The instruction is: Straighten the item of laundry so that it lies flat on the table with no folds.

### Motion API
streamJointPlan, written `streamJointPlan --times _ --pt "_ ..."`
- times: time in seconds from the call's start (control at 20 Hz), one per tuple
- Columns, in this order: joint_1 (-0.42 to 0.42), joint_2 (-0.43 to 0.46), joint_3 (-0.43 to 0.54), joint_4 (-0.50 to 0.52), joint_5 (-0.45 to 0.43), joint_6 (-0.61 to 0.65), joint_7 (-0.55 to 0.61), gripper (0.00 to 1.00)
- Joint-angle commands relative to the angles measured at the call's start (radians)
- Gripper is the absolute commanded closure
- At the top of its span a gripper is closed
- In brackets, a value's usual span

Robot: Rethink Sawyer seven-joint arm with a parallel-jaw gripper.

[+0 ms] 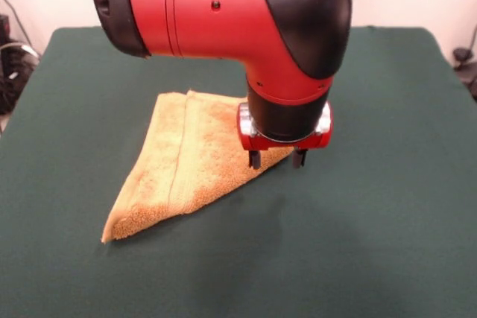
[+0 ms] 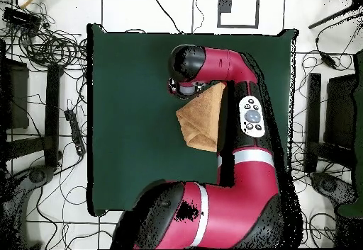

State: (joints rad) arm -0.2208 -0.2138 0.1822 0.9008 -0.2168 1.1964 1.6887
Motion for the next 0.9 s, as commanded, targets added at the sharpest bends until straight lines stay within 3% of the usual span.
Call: streamJointPlan --times 0.05,0.45,0.9 --pt "-0.038 -0.012 0.058 0.028 0.005 0.133 -0.113 0.0" --pt "-0.055 -0.044 0.055 0.123 -0.012 0.053 -0.12 0.0" --pt "-0.086 -0.177 0.061 0.344 -0.013 -0.032 -0.113 0.0"
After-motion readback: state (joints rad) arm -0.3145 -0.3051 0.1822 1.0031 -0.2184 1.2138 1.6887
